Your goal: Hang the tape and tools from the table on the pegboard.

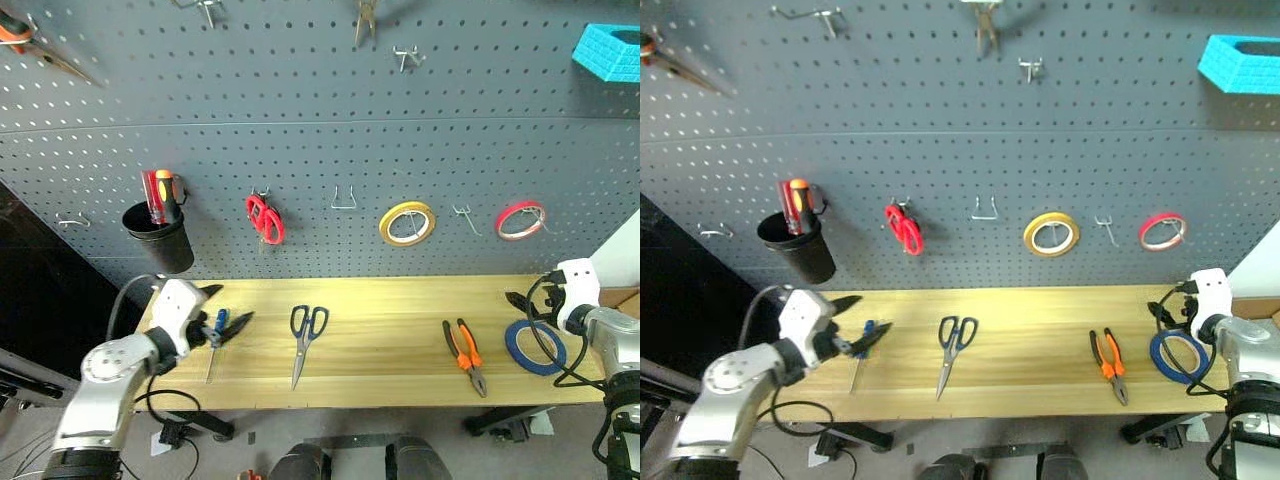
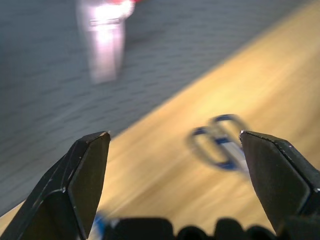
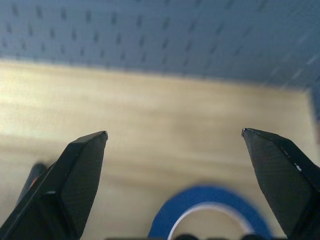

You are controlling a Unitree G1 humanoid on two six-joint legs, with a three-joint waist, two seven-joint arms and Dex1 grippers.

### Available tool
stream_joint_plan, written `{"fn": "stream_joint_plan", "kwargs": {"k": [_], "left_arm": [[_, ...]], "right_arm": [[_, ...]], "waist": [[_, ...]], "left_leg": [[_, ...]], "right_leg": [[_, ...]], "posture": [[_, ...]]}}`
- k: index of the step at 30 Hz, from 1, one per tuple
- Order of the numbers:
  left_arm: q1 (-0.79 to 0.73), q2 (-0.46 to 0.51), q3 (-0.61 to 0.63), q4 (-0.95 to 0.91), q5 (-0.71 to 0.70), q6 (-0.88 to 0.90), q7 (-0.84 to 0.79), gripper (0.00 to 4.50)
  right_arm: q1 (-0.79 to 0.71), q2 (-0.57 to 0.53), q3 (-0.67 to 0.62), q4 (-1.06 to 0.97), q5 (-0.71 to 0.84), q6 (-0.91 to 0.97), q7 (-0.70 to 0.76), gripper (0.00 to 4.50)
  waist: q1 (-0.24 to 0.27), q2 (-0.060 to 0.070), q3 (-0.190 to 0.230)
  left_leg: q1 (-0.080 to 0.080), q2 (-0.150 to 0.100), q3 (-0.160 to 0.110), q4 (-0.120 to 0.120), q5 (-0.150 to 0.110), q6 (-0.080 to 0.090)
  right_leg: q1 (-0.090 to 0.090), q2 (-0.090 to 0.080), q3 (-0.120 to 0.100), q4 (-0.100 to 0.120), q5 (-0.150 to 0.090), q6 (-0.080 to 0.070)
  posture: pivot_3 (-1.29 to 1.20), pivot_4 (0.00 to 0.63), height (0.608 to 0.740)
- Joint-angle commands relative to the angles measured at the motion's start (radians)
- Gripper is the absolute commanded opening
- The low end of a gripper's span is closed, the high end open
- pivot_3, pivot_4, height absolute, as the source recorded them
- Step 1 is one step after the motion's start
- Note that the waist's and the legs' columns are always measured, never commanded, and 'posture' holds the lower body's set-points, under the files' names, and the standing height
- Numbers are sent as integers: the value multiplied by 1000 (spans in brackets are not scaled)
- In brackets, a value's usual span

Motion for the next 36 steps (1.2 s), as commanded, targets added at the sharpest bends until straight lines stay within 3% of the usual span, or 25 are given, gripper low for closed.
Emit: {"fn": "stream_joint_plan", "kwargs": {"k": [1, 10, 23, 31, 35, 36], "left_arm": [[-25, -33, -97, -59, 19, 15, -27, 4420], [-53, -115, -317, -100, 103, 22, -46, 4420], [-1, -145, -356, -258, 84, 141, -13, 4420], [-13, -141, -350, -273, 74, 161, -18, 4500], [-81, -155, -354, -242, 61, 143, -46, 4500], [-105, -162, -358, -227, 59, 135, -55, 4500]], "right_arm": [[-3, -32, 49, -77, -27, 140, 4, 4500], [-32, -23, 82, -85, -27, 326, -12, 4500], [-51, 45, 52, -23, -28, 396, -106, 4500], [1, 63, 23, -129, 5, 451, -107, 1870], [56, 57, -19, -282, 39, 496, -120, 436], [70, 54, -41, -323, 50, 516, -130, 335]], "waist": [[-5, -2, 15], [-15, -8, 78], [-14, -24, 138], [-9, -27, 143], [-9, -25, 144], [-10, -23, 144]], "left_leg": [[0, 0, 0, 0, 0, 0], [-16, 2, 6, 1, 1, -2], [-17, 2, 10, 2, 0, -1], [-17, 2, 10, 1, 0, -1], [-17, 2, 10, 1, 0, -1], [-18, 2, 11, 2, 0, -1]], "right_leg": [[0, 0, 0, 0, 0, 0], [-18, -1, 2, 2, 2, -1], [-20, 0, 5, 1, 3, 2], [-20, 0, 5, 0, 3, 2], [-20, 0, 5, 0, 3, 2], [-20, 0, 5, 0, 4, 3]], "posture": [[-115, 229, 740], [-120, 308, 740], [-73, 359, 740], [-91, 348, 740], [-155, 324, 740], [-173, 320, 740]]}}
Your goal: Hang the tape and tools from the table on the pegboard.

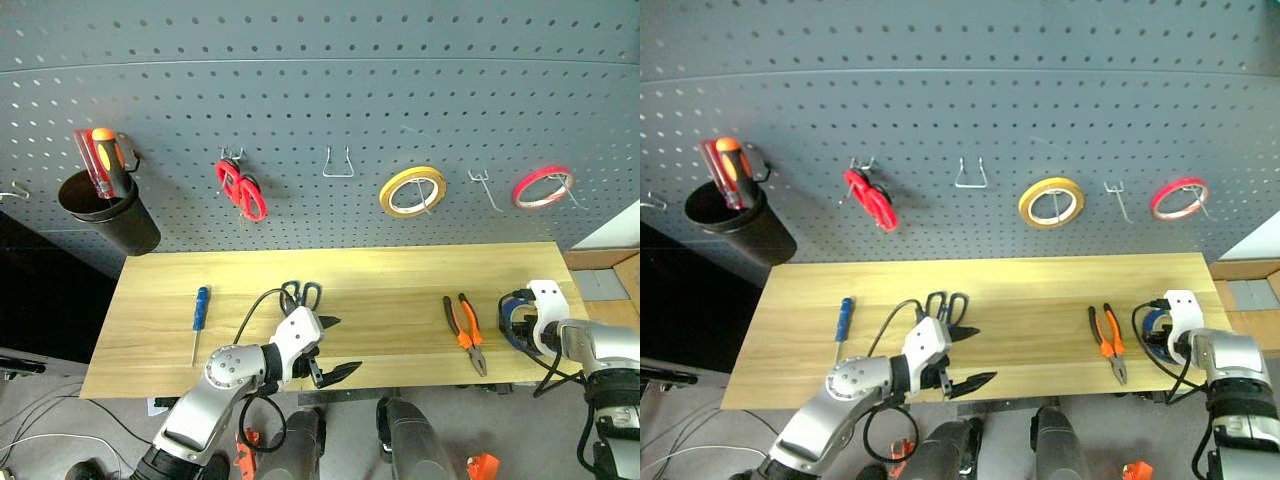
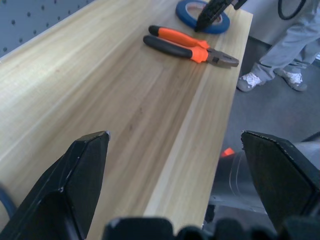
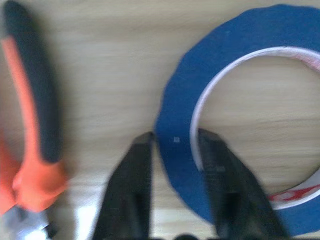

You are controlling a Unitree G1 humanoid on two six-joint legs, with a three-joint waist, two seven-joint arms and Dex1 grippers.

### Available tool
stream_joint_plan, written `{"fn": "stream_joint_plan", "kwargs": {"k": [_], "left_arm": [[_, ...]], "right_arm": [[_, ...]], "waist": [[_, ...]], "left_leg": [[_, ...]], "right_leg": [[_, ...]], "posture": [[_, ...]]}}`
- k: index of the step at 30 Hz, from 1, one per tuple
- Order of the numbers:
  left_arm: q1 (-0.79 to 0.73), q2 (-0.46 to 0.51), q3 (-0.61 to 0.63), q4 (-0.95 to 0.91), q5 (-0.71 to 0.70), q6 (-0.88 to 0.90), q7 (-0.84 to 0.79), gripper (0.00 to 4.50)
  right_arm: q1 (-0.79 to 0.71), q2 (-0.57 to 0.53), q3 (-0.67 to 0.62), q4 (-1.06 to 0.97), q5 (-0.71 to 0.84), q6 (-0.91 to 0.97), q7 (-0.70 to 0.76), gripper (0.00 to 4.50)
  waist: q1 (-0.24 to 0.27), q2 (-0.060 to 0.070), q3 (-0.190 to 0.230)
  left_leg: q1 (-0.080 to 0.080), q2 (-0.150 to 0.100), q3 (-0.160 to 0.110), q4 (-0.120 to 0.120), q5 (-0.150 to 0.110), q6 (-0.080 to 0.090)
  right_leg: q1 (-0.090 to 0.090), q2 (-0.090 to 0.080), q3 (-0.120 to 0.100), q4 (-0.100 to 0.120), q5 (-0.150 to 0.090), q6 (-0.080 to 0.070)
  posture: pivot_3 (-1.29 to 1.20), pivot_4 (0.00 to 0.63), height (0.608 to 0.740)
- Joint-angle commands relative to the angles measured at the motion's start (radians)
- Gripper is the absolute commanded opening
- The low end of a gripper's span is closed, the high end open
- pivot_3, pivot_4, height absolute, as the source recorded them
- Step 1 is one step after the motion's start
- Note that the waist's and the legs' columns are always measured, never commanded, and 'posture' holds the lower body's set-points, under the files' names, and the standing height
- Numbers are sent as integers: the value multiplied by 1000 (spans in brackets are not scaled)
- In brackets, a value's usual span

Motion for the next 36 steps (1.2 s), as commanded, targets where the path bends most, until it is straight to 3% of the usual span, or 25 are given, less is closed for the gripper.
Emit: {"fn": "stream_joint_plan", "kwargs": {"k": [1, 7, 10, 14, 17, 21, 26, 36], "left_arm": [[-69, -26, -15, 24, -27, -39, -39, 4500], [-190, -99, 0, 197, -18, -141, -52, 4500], [-253, -155, 36, 298, -24, -215, -26, 4500], [-302, -212, 107, 364, -72, -259, -3, 4500], [-311, -226, 136, 374, -83, -305, 3, 4500], [-328, -242, 138, 393, -71, -342, 9, 4500], [-335, -246, 142, 368, -71, -332, 33, 4500], [-262, -228, 149, 281, -69, -287, 92, 4500]], "right_arm": [[45, -16, -80, -154, 46, 66, -19, 335], [260, -35, -232, -535, 151, 106, 25, 335], [375, -11, -352, -766, 254, 110, 69, 335], [490, 77, -452, -1095, 412, 82, 76, 335], [511, 148, -446, -1254, 458, 18, 19, 335], [409, 169, -338, -1280, 431, -40, -69, 335], [155, 157, -130, -1104, 312, -102, -164, 335], [-3, 176, 37, -822, 176, -272, -170, 335]], "waist": [[0, 3, 1], [-4, 7, -2], [-29, 9, -2], [-66, 7, -2], [-98, 7, -2], [-130, 7, -2], [-149, 6, -3], [-150, 7, -3]], "left_leg": [[0, 0, 0, 1, 0, 0], [-3, 0, 0, 1, 0, 0], [-18, 0, -1, 11, 0, -1], [-20, 1, 0, 17, 0, 0], [-19, 1, 2, 18, -1, 1], [-17, 1, 6, 19, 0, 3], [-17, 1, 9, 20, 2, 6], [-19, 1, 14, 19, 4, 4]], "right_leg": [[0, 0, 0, 0, 0, 1], [-2, 0, -2, -1, 1, 2], [-12, 0, -6, 3, 2, 3], [-11, 0, -7, 2, 6, 8], [-10, 0, -6, 1, 10, 10], [-10, 0, -5, 1, 13, 12], [-11, 1, -2, 2, 18, 13], [-15, 1, 8, 0, 19, 12]], "posture": [[-188, 315, 740], [-292, 283, 740], [-371, 278, 740], [-437, 292, 740], [-450, 294, 740], [-452, 288, 740], [-408, 268, 740], [-328, 255, 740]]}}
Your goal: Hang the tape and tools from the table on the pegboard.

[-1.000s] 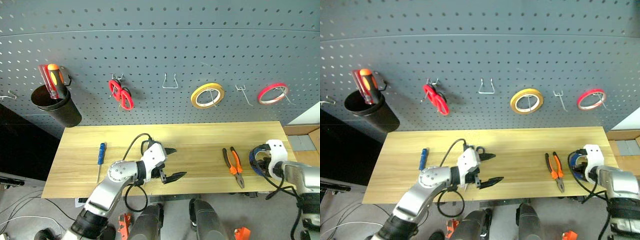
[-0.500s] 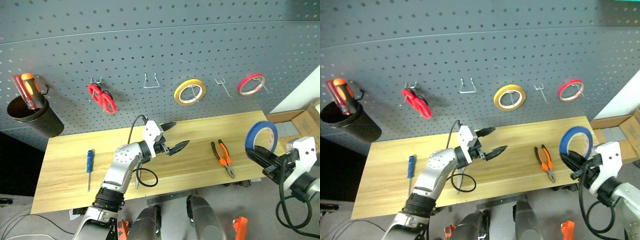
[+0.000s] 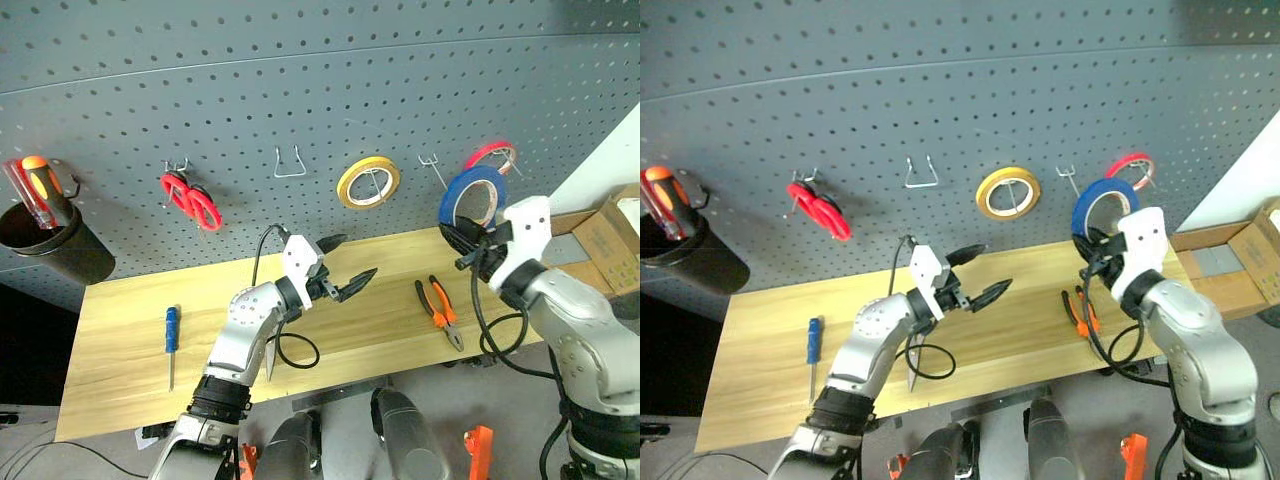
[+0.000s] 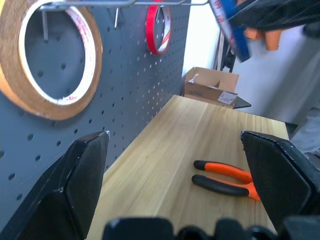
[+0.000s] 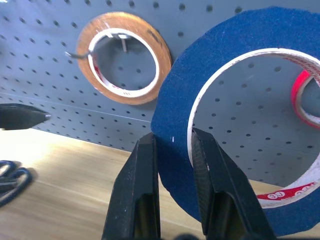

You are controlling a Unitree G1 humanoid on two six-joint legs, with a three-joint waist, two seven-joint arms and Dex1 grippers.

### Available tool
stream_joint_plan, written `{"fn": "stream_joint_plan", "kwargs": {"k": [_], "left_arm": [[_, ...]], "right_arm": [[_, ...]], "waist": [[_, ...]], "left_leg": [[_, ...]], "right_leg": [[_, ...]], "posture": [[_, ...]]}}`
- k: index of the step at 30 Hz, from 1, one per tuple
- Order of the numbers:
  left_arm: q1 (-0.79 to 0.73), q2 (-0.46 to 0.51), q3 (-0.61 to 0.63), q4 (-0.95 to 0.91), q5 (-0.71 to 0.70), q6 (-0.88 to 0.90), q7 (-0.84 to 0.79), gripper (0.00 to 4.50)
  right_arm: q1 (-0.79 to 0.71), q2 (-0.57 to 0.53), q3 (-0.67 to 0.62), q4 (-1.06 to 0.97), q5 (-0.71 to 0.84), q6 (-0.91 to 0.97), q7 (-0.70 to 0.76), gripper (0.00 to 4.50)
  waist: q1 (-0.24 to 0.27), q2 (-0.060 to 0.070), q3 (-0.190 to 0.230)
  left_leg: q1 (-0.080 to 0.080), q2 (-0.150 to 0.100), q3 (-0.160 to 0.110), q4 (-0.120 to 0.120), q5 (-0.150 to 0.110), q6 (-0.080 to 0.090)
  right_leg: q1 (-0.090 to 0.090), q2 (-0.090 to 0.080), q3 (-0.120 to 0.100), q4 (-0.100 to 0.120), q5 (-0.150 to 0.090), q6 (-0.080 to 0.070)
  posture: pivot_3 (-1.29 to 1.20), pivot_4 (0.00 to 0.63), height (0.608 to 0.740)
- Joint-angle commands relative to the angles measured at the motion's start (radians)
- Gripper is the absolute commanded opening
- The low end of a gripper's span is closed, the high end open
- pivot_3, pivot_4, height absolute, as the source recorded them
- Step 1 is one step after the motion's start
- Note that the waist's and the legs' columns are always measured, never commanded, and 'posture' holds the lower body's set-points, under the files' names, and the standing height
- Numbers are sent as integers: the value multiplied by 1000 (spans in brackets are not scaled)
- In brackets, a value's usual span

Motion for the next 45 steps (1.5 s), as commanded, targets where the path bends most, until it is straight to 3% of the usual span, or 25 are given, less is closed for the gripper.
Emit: {"fn": "stream_joint_plan", "kwargs": {"k": [1, 13, 19, 25, 45], "left_arm": [[25, 8, 5, -76, -5, 11, 16, 4500], [31, 20, 8, -97, 5, 14, 59, 4500], [58, 42, 8, -104, 6, 5, 60, 4500], [65, 45, 1, -101, 5, 4, 59, 4500], [83, 49, -1, -125, 10, 16, 80, 4500]], "right_arm": [[-39, 6, 10, 52, -30, -81, 9, 335], [-161, 79, 89, 244, -58, -212, 79, 321], [-55, 19, 66, 78, -2, -139, 129, 320], [30, -63, 24, -110, 73, -6, 127, 320], [-242, -90, 237, 161, -142, 32, 73, 316]], "waist": [[4, 0, 0], [12, 0, -1], [32, 0, -1], [47, 1, -3], [45, 0, -7]], "left_leg": [[0, 0, 0, 0, 0, 0], [4, 4, 11, 3, 3, 1], [2, 7, 11, 6, 2, 1], [-15, 11, 14, 13, 2, 0], [-13, 16, 18, 13, 3, -2]], "right_leg": [[0, 0, 1, 0, 0, 0], [0, 6, 8, 2, 12, 1], [-2, 9, 9, 1, 13, 0], [-18, 12, 9, 3, 15, -2], [-18, 16, 9, 3, 21, -5]], "posture": [[-321, 253, 740], [-277, 232, 740], [-282, 233, 740], [-298, 236, 740], [-271, 232, 740]]}}
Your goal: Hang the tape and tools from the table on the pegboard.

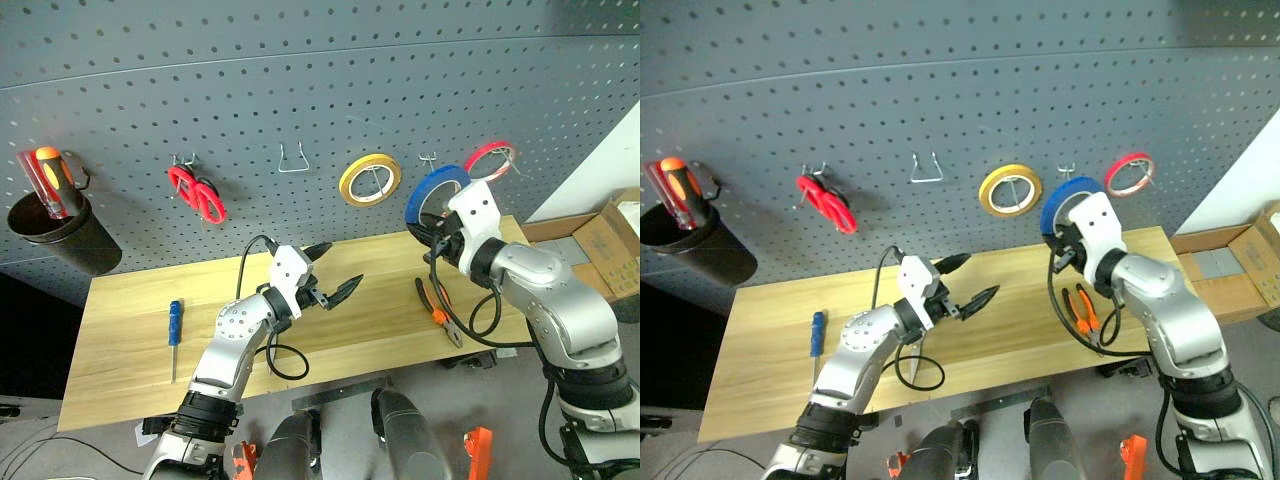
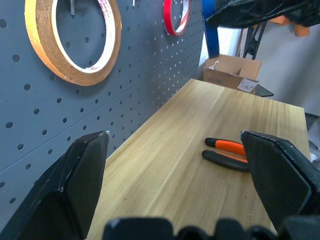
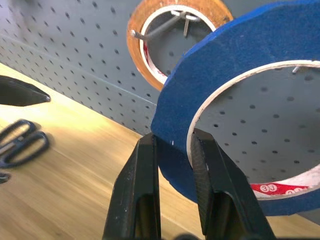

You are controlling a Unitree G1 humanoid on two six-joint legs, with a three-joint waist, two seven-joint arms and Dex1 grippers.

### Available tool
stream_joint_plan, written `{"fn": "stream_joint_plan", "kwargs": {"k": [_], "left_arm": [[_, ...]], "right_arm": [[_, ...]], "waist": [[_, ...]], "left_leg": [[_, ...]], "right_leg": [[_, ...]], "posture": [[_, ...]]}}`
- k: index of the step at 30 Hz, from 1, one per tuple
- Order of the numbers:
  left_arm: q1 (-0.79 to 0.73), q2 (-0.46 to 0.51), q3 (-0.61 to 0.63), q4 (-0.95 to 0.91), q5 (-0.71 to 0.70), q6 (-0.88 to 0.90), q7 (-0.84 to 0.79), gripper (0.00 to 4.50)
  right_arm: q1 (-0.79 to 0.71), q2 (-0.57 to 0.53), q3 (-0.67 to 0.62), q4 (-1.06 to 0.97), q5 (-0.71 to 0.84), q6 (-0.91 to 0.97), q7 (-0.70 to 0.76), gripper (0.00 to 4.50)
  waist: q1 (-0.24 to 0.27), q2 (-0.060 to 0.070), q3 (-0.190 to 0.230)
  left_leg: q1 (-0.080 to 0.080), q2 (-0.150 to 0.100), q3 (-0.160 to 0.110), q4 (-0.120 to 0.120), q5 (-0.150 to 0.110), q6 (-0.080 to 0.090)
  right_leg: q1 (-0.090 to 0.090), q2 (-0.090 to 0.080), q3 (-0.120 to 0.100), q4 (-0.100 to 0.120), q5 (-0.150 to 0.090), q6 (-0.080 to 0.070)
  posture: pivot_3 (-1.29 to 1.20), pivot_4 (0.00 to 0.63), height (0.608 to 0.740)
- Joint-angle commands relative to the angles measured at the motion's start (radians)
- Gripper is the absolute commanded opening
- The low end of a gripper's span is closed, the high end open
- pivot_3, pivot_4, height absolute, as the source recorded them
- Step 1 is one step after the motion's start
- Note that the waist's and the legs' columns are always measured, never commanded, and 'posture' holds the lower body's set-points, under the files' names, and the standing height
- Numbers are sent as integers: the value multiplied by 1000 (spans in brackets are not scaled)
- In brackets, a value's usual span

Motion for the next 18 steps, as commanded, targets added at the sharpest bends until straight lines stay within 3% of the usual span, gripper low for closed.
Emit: {"fn": "stream_joint_plan", "kwargs": {"k": [1, 10, 16, 18], "left_arm": [[18, 2, 4, -62, 2, 1, 13, 4500], [26, 12, 12, -75, 3, 11, 27, 4500], [30, 14, 4, -81, 11, 18, 38, 4500], [31, 15, 4, -84, 8, 23, 39, 4500]], "right_arm": [[-42, 4, 23, 36, -45, -17, -3, 316], [-111, 47, 68, 134, -111, -25, 3, 315], [-154, 113, 71, 336, -176, -37, -47, 315], [-143, 120, 61, 358, -180, -51, -40, 1043]], "waist": [[0, 0, 0], [0, 0, 0], [1, 0, -2], [1, -1, -5]], "left_leg": [[0, 0, 0, 0, 0, 0], [0, 0, 0, 0, 0, 0], [0, 0, 1, 0, 0, 0], [0, 0, 1, 0, 0, 0]], "right_leg": [[0, 0, 0, 0, 0, 0], [0, 0, 0, 0, 0, 0], [0, 0, 0, 1, 1, -1], [0, 0, 0, 0, 1, -1]], "posture": [[-270, 232, 740], [-257, 235, 740], [-251, 239, 740], [-249, 245, 740]]}}
